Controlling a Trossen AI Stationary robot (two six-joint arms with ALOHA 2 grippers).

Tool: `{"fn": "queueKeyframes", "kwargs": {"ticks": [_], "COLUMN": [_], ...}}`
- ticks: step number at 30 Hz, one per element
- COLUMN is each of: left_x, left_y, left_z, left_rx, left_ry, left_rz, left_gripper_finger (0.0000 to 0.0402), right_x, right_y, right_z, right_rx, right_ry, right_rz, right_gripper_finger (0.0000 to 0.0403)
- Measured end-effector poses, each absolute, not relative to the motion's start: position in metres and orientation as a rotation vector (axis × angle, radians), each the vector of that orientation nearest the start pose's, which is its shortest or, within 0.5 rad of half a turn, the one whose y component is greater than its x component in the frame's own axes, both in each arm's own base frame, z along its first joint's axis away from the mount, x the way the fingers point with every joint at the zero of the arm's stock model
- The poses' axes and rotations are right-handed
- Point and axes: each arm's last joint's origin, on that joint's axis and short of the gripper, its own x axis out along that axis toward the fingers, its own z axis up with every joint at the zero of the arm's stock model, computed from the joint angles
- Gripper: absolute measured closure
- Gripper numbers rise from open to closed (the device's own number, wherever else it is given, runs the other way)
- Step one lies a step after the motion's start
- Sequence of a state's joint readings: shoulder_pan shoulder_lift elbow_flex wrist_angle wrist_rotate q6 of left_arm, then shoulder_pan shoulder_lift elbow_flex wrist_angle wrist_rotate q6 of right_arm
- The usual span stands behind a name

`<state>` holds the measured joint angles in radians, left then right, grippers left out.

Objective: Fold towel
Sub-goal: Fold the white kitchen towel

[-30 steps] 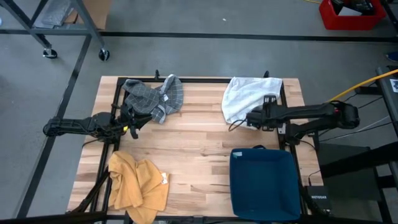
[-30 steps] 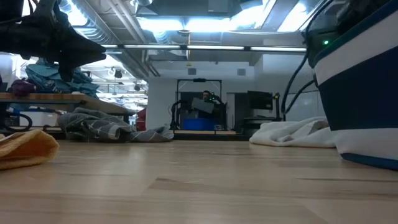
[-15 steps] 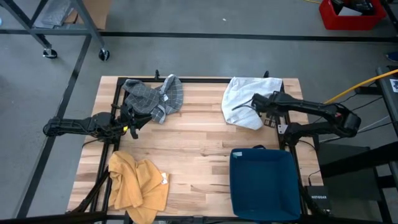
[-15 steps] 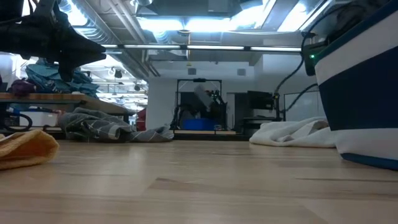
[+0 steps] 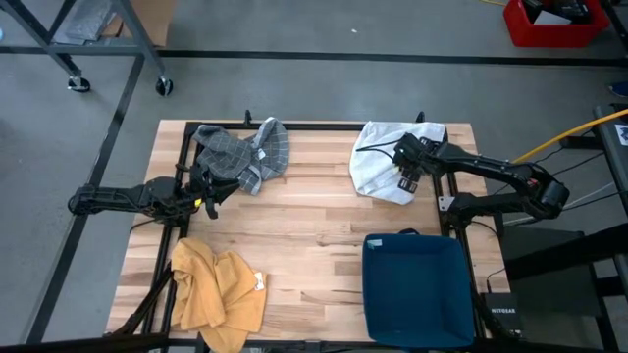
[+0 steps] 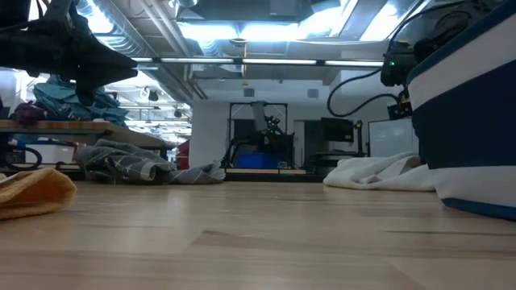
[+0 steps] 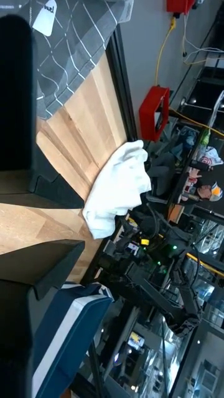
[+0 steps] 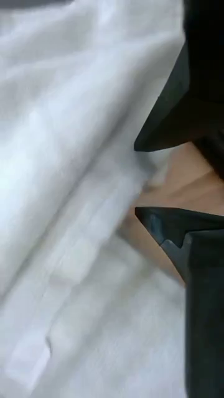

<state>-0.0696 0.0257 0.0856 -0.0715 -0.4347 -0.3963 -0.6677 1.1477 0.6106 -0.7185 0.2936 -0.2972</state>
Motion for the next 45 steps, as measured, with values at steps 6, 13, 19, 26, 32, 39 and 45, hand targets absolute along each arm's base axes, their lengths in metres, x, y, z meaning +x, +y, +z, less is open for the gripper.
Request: {"fn": "queueKeyframes", "kwargs": {"ticks": [6, 13, 19, 26, 32, 39, 45], "left_x": [0.092, 0.092, 0.092, 0.092, 0.092, 0.091, 0.091], "left_y": [0.006, 0.006, 0.006, 0.006, 0.006, 0.006, 0.006], "left_z": [0.184, 0.184, 0.184, 0.184, 0.18, 0.178, 0.178], "left_rx": [-0.39, -0.388, -0.363, -0.359, -0.35, -0.358, -0.375], "left_ry": [-0.061, -0.061, -0.056, -0.055, -0.017, -0.001, -0.004], "left_rz": [0.363, 0.363, 0.363, 0.363, 0.37, 0.373, 0.373], "left_gripper_finger": [0.032, 0.032, 0.032, 0.032, 0.032, 0.032, 0.032], "right_x": [0.133, 0.123, 0.129, 0.14, 0.134, 0.136, 0.14], "right_y": [-0.116, -0.105, -0.111, -0.12, -0.116, -0.117, -0.12], "right_z": [0.178, 0.175, 0.176, 0.177, 0.162, 0.16, 0.162], "right_rx": [0.008, 0.072, 0.003, -0.045, -0.029, -0.021, 0.009], "right_ry": [1.445, 1.57, 1.518, 1.364, 1.39, 1.345, 1.279], "right_rz": [-0.606, -0.431, -0.513, -0.585, -0.581, -0.613, -0.662], "right_gripper_finger": [0.0242, 0.0242, 0.0242, 0.0242, 0.0243, 0.0343, 0.0385]}}
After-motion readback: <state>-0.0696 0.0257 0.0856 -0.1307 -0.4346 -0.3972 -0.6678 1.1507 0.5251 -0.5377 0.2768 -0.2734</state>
